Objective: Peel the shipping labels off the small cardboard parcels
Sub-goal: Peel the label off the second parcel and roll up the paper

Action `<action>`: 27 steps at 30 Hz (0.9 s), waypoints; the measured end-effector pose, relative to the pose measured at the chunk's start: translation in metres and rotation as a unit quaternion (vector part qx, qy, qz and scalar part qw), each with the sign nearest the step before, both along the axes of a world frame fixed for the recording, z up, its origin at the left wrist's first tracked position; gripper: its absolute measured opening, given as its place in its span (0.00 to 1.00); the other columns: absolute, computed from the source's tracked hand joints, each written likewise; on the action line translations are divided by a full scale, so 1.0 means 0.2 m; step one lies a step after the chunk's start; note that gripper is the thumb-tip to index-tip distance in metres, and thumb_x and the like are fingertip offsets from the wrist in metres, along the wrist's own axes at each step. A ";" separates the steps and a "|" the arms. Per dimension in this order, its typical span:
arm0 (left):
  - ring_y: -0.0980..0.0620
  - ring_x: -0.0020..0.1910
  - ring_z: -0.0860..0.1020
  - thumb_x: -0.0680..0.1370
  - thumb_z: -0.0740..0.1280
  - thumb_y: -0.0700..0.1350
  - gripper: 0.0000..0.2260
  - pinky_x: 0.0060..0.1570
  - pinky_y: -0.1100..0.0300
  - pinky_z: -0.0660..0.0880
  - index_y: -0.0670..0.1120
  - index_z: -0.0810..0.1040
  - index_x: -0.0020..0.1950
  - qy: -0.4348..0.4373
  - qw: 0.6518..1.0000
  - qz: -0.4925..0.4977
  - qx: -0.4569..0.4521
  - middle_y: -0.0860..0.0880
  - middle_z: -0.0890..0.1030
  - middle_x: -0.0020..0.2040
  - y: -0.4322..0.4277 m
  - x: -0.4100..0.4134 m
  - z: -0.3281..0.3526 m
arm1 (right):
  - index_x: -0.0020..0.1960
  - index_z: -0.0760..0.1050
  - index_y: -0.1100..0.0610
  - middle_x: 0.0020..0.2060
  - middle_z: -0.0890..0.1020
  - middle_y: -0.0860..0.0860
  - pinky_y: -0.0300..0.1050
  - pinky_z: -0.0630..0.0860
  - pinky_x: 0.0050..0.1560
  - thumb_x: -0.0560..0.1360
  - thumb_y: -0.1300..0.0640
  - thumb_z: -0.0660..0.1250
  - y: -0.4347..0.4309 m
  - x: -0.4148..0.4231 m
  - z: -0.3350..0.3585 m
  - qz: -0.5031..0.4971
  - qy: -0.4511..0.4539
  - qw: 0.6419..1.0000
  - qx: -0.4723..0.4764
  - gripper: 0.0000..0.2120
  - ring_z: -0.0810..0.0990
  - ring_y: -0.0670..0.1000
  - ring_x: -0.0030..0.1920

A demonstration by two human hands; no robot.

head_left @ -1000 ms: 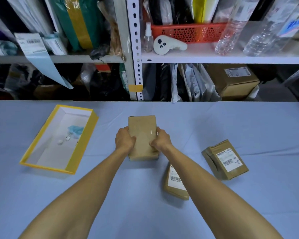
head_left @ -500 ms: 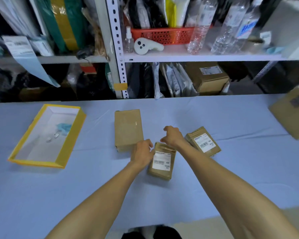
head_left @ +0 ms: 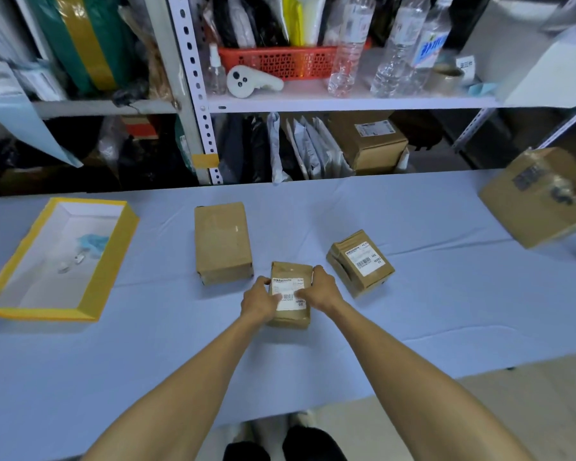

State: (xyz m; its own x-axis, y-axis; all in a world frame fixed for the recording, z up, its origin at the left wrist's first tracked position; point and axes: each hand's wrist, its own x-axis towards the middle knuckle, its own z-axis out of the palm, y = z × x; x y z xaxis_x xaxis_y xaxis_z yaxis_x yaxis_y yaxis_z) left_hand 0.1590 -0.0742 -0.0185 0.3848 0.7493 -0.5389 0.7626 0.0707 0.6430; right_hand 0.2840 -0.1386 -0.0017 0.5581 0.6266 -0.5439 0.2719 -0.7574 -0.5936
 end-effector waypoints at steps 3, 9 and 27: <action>0.42 0.56 0.78 0.78 0.65 0.44 0.16 0.50 0.57 0.72 0.46 0.68 0.65 -0.035 0.999 0.024 -0.007 0.41 0.79 0.59 -0.03 0.04 0.00 | 0.69 0.65 0.57 0.59 0.79 0.56 0.55 0.79 0.55 0.68 0.64 0.70 -0.03 0.02 0.00 -0.013 -0.012 0.998 0.065 0.31 0.78 0.56 0.58; 0.42 0.48 0.80 0.78 0.64 0.43 0.16 0.48 0.51 0.77 0.48 0.66 0.64 -0.095 0.993 0.071 0.012 0.42 0.82 0.50 -0.12 0.13 -0.02 | 0.73 0.63 0.54 0.51 0.77 0.46 0.45 0.77 0.49 0.64 0.65 0.70 -0.11 0.12 -0.01 0.033 0.006 0.986 0.162 0.39 0.76 0.50 0.53; 0.44 0.55 0.79 0.76 0.63 0.40 0.27 0.51 0.55 0.76 0.47 0.62 0.75 -0.103 0.985 0.109 0.087 0.43 0.80 0.60 -0.30 0.22 0.00 | 0.76 0.52 0.48 0.49 0.77 0.39 0.53 0.81 0.53 0.65 0.71 0.71 -0.17 0.34 -0.10 0.174 0.100 0.964 0.176 0.48 0.79 0.48 0.53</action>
State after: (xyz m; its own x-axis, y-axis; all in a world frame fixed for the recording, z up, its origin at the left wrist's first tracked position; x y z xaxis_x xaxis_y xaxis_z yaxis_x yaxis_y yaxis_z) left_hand 0.2031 -0.1349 -0.0183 0.2924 0.9006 -0.3217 0.5931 0.0931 0.7997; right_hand 0.3521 -0.1716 -0.0218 0.1864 0.9224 -0.3383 0.3260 -0.3829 -0.8644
